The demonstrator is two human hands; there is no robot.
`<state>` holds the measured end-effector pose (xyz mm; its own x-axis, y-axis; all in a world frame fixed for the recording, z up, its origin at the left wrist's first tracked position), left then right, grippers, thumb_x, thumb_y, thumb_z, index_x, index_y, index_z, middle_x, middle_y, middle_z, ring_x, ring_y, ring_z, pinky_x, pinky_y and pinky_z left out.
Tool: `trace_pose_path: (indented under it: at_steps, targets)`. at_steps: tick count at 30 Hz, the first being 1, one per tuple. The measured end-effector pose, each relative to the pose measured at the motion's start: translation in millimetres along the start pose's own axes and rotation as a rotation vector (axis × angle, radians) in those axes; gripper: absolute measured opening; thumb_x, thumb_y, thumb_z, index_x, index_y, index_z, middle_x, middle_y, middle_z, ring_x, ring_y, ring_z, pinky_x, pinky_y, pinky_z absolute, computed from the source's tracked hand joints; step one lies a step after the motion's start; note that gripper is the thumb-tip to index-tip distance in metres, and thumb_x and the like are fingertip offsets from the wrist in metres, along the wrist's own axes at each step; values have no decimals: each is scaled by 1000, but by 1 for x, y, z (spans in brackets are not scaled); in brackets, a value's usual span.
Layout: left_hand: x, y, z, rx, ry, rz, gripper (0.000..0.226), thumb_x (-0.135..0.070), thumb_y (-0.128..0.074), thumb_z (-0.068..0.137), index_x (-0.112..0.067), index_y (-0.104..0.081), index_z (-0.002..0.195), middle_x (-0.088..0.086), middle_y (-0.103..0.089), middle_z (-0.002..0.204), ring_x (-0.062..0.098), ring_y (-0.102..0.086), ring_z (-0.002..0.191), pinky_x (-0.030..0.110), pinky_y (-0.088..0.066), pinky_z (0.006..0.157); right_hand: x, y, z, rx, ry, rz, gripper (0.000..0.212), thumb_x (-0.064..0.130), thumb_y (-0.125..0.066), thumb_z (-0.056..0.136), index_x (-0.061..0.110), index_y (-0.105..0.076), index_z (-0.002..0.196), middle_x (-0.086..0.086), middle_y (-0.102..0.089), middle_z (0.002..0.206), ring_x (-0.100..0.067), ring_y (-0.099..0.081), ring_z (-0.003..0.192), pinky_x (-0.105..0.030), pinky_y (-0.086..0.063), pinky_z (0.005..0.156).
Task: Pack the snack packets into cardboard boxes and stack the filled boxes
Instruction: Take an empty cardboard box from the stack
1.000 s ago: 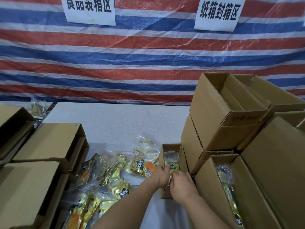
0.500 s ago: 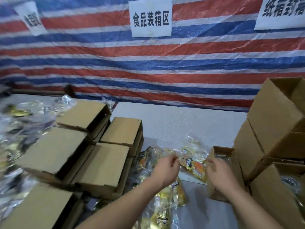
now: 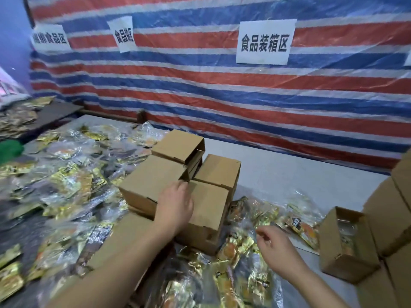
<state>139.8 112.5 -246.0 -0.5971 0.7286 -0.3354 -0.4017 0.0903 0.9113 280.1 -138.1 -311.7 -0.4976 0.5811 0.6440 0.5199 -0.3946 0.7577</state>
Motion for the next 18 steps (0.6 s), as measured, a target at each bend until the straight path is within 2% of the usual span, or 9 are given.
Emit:
trace_pose_path:
  at_steps: [2,4,6,10,12,15,17,18]
  targets:
    - [41,4,12,76,89,222,72,-48,-48,97,-13,-25,155,12,-25,162,29,-24,149,44,-16,122,13,-8,-5,3,-8,1,24,29,-51,102,24,-62,123,11,-58,114,-7,-55,107,-27,-45,95]
    - [75,-2,17,187,154,338,86,-56,-47,95,-14,-8,158,13,-8,166,32,-9,153,50,-8,123,23,-14,-8,3,-13,-1,28,28,-51,103,21,-61,128,7,-58,120,-7,-54,110,-27,-45,99]
    - [97,-11,17,259,176,362,91,-57,-50,93,-14,-3,158,14,-4,166,34,-6,153,52,-7,123,31,-19,-11,8,-33,-9,30,28,-51,103,21,-59,130,5,-58,125,-8,-54,112,-30,-45,102]
    - [108,-21,15,328,176,324,83,-46,-47,96,-16,-2,158,14,-3,166,36,-4,152,53,-8,123,43,-25,-14,-8,-73,4,37,27,-52,102,19,-55,138,3,-56,135,-9,-52,119,-29,-43,104]
    - [104,-19,14,316,167,297,73,-38,-40,99,-16,-4,159,14,-5,166,36,-4,152,56,-10,123,51,-27,-14,-17,-79,8,38,27,-52,102,20,-54,139,4,-56,136,-8,-51,117,-27,-42,102]
    - [96,-1,14,225,136,273,57,-25,-31,102,-13,-18,156,13,-23,161,35,-19,149,56,-24,119,66,-28,-13,-30,-76,-7,38,31,-50,102,21,-54,138,5,-57,136,-7,-52,116,-25,-42,98]
    - [90,22,14,153,103,243,47,-20,-31,102,-12,-33,148,11,-40,152,32,-37,139,50,-41,109,79,-25,-11,-42,-56,-19,38,30,-49,102,20,-54,138,4,-56,138,-10,-51,120,-26,-41,98]
    - [86,35,14,110,81,213,42,-18,-33,101,-13,-42,142,10,-49,144,29,-47,129,45,-49,97,87,-21,-10,-49,-44,-9,38,29,-49,102,19,-53,139,2,-55,138,-10,-51,121,-27,-40,100]
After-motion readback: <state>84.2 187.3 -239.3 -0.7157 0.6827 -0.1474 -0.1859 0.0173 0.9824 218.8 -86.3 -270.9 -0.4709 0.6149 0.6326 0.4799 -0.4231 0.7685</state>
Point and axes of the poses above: each hand's wrist, its own z-axis towards the middle knuckle, its own y-axis out of the back of the hand, x = y × z, the point moved 7 cm from there along z, towards the middle knuckle
